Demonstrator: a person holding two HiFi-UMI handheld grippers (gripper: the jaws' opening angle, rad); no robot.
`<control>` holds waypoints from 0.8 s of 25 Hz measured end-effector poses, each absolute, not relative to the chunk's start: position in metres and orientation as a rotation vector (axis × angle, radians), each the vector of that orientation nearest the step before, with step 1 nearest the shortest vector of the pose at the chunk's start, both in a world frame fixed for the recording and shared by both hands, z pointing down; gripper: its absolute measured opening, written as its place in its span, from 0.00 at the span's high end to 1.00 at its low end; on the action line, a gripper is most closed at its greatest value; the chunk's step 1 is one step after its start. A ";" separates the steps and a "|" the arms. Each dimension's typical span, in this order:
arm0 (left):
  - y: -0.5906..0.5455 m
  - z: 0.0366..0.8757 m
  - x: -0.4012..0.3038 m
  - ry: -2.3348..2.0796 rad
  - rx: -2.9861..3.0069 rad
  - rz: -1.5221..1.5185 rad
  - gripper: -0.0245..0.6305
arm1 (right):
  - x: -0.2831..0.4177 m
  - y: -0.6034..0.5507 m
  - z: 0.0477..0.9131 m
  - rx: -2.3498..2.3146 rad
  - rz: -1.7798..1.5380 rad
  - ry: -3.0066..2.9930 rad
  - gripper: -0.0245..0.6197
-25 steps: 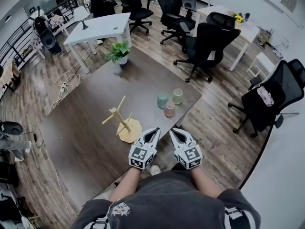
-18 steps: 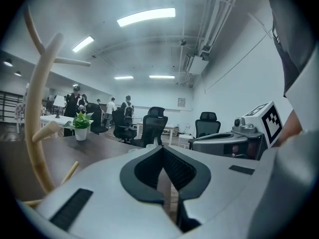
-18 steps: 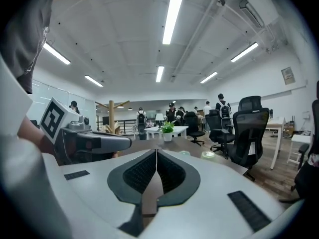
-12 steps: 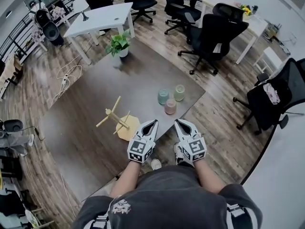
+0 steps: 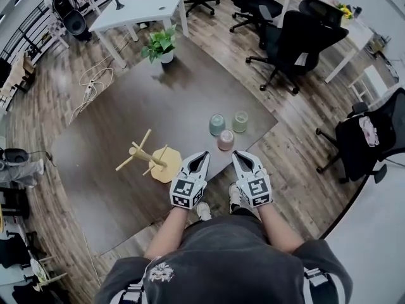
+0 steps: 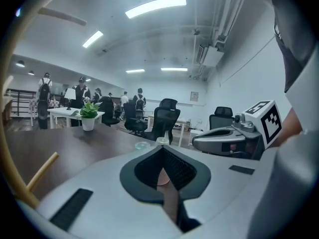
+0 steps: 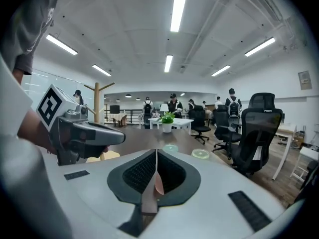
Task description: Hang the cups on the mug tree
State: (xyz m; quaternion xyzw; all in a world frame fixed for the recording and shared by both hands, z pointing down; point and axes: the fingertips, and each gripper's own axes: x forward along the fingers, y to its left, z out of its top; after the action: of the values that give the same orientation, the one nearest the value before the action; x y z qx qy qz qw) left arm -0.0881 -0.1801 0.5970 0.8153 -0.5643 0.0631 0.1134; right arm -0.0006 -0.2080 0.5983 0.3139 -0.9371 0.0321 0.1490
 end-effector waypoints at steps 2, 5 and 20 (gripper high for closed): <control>-0.185 0.600 -0.086 -1.659 2.393 0.196 0.95 | -0.002 -0.214 0.602 0.890 0.086 -2.695 0.92; -0.194 0.607 -0.082 -1.654 2.409 0.227 0.95 | -0.003 -0.228 0.602 0.900 0.084 -2.710 0.92; -0.220 0.636 -0.084 -1.676 2.350 0.292 0.95 | -0.020 -0.263 0.666 0.785 0.184 -2.638 0.53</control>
State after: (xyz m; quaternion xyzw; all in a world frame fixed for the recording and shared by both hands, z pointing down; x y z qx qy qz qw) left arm -0.0841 -0.2200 0.6355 0.8042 -0.5735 0.1000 0.1197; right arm -0.0201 -0.2626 0.6663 0.2792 -0.9389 0.0655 0.1904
